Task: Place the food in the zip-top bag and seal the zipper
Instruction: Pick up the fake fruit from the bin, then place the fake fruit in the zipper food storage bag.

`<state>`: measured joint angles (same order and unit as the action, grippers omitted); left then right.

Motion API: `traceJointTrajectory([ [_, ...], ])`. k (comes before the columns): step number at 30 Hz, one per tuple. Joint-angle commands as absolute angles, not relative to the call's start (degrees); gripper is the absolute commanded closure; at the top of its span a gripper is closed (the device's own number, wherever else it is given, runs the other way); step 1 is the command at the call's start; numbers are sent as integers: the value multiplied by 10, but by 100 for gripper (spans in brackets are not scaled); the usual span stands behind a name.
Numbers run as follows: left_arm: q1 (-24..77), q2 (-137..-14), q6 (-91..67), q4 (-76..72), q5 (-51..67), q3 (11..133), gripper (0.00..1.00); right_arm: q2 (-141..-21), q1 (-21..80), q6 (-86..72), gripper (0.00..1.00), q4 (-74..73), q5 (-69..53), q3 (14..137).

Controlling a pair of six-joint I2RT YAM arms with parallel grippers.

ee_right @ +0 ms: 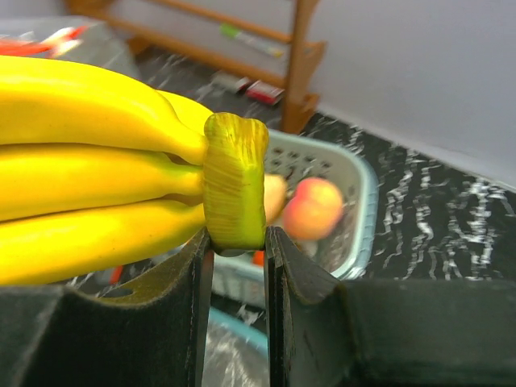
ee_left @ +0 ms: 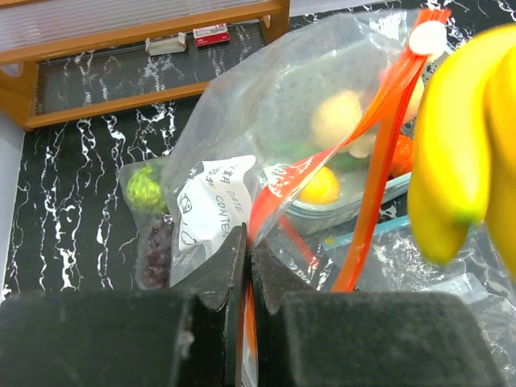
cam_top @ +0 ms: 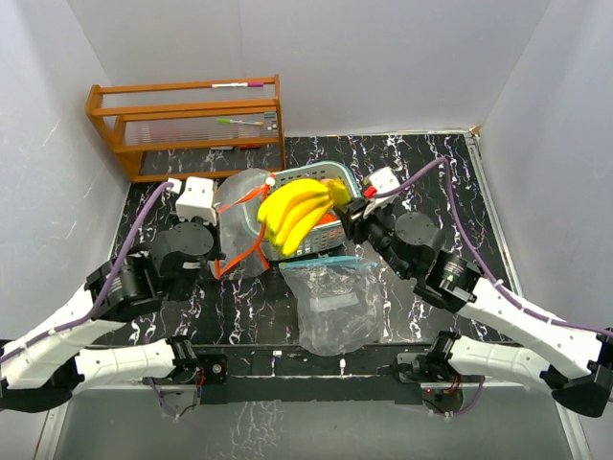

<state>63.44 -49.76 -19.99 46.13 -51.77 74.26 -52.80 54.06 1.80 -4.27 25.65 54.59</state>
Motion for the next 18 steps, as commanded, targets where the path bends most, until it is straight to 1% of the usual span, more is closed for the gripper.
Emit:
traceJointTrajectory([
  [1, 632, -515, -196, 430, -520, 747, 100, -483, 546, -19, 92, -87, 134, 566],
  [5, 632, -521, -203, 419, -507, 740, 100, -446, 546, -39, 92, -87, 111, 554],
  [9, 632, -524, -207, 411, -496, 732, 100, -437, 546, -63, 92, -76, 99, 549],
  [18, 632, -522, -208, 386, -470, 726, 100, -493, 548, -105, 92, 29, 96, 509],
])
